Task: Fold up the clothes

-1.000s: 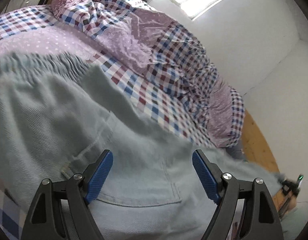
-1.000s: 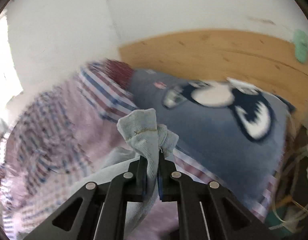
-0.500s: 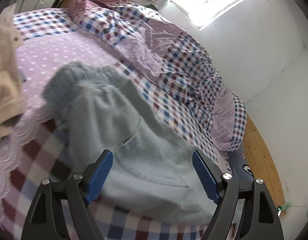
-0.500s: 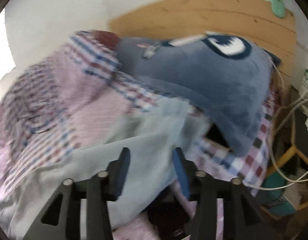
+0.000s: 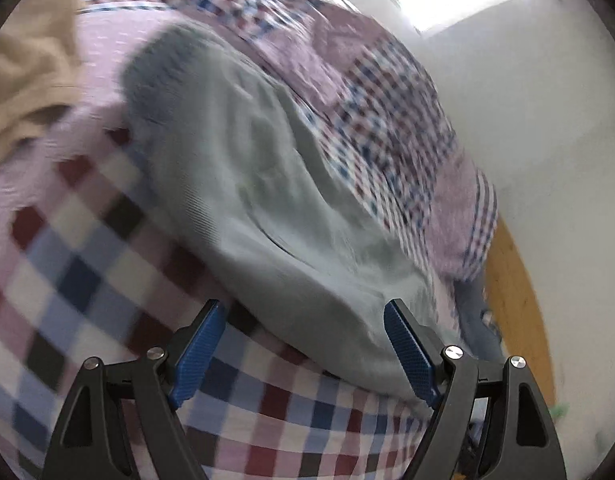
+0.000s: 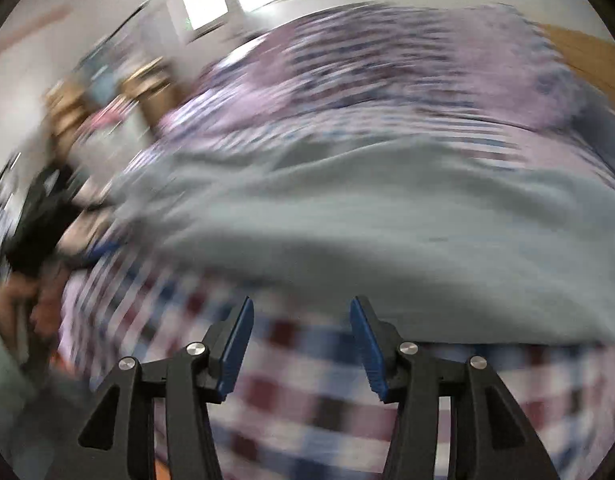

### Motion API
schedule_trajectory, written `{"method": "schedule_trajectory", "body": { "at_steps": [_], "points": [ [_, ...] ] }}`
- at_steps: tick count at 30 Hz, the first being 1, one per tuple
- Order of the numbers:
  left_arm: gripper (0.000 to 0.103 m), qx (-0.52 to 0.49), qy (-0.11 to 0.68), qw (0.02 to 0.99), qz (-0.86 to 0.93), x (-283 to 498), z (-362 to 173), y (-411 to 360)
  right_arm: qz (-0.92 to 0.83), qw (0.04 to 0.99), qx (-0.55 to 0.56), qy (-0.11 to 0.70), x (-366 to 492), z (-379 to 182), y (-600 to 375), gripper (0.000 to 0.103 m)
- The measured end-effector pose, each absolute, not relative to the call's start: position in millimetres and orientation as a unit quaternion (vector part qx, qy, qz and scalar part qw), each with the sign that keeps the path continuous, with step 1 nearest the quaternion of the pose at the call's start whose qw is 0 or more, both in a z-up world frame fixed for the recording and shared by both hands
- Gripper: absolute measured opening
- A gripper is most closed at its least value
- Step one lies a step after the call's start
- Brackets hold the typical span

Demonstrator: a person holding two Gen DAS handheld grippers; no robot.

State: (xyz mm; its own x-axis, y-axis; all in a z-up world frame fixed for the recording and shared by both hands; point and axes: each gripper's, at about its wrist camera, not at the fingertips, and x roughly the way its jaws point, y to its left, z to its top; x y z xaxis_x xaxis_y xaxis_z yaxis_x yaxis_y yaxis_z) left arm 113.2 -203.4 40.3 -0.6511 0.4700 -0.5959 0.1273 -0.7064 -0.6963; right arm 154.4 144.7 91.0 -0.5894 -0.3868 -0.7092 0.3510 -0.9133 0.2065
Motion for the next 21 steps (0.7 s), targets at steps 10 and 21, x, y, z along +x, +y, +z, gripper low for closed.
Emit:
{"method": "schedule_trajectory", "body": {
  "at_steps": [10,21],
  "points": [
    [0.083,-0.405,-0.353,0.192,0.821,86,40,-143,-0.873,0.242,0.420,0.047,125,51,105,0.054],
    [0.083,-0.398,-0.321,0.200,0.835,70,51,-130,-0.882,0.282,0.366,-0.098,75,76,143,0.053]
  ]
}}
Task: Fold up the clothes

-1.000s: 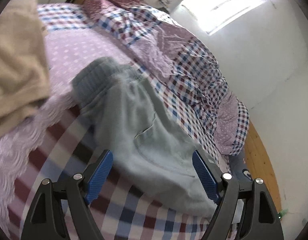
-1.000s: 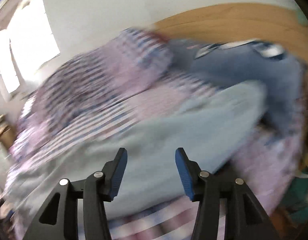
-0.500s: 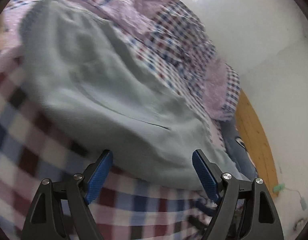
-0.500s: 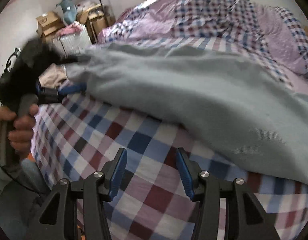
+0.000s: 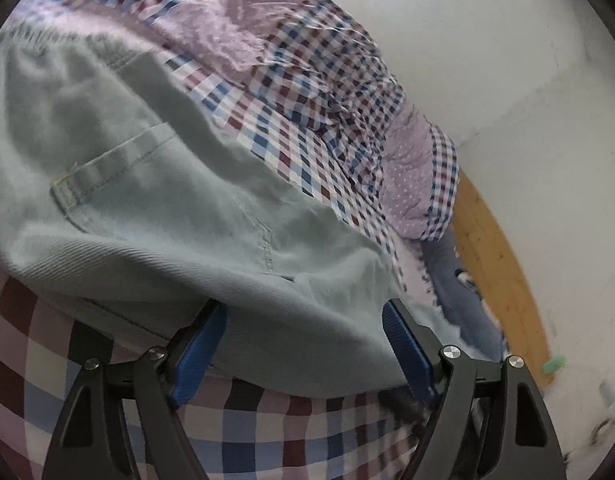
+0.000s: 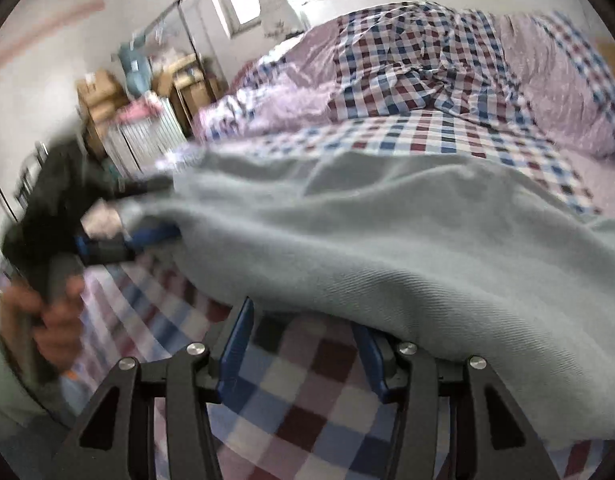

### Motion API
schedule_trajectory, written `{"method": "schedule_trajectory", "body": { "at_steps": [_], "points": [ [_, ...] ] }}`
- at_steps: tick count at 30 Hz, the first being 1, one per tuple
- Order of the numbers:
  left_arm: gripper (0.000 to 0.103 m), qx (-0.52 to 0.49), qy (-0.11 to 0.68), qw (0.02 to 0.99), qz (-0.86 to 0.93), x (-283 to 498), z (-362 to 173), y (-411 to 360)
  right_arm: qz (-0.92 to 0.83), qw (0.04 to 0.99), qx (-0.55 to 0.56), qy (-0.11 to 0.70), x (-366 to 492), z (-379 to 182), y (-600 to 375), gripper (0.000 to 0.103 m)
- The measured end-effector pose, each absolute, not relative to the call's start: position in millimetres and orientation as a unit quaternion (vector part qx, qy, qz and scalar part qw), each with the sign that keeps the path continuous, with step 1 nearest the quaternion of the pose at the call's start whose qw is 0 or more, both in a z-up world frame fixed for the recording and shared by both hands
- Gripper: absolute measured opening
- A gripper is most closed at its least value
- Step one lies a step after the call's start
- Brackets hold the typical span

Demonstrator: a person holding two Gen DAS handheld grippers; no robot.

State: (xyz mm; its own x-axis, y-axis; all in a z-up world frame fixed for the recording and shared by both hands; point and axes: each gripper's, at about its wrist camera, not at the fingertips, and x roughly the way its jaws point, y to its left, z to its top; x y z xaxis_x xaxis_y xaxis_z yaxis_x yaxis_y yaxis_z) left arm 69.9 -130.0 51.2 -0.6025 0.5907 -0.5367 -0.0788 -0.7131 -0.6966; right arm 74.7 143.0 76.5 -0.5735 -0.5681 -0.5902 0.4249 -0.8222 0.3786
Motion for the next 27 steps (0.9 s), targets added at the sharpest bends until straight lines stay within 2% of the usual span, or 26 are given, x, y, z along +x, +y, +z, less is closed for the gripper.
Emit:
{"method": "schedule_trajectory", "body": {
  "at_steps": [3,7,10,13,15,17,18,20,21,22,23,27],
  "points": [
    [0.083,-0.399,-0.296,0.221,0.839,73,56,-115,-0.864,0.305,0.357,-0.182,63,81,162,0.053],
    [0.083,-0.401,-0.211,0.247,0.856,81,68,-82,-0.825,0.319,0.362,-0.295,36,73,179,0.054],
    [0.083,-0.406,-0.148,0.263,0.863,87,69,-56,-0.807,0.317,0.367,-0.338,22,66,185,0.054],
    [0.083,-0.410,-0.077,0.222,0.881,87,63,-42,-0.805,0.316,0.368,-0.341,16,66,186,0.054],
    [0.071,-0.406,-0.043,0.185,0.894,83,59,-41,-0.806,0.318,0.373,-0.332,15,68,182,0.056],
    [0.049,-0.405,-0.045,0.160,0.899,76,57,-48,-0.804,0.325,0.380,-0.322,16,71,181,0.060],
    [0.043,-0.403,-0.053,0.152,0.901,73,56,-52,-0.802,0.328,0.383,-0.321,17,73,184,0.060],
    [0.022,-0.403,-0.068,0.141,0.902,68,55,-63,-0.797,0.333,0.389,-0.320,19,76,191,0.060],
    [0.016,-0.403,-0.073,0.135,0.902,65,54,-67,-0.795,0.336,0.392,-0.320,21,78,195,0.060],
    [0.006,-0.402,-0.077,0.130,0.903,62,52,-69,-0.792,0.338,0.395,-0.319,22,79,199,0.060],
    [0.002,-0.402,-0.081,0.126,0.904,59,51,-72,-0.790,0.340,0.398,-0.319,23,81,203,0.060],
    [0.002,-0.400,-0.090,0.124,0.904,57,50,-77,-0.796,0.322,0.411,-0.306,35,83,224,0.062]
  ]
}}
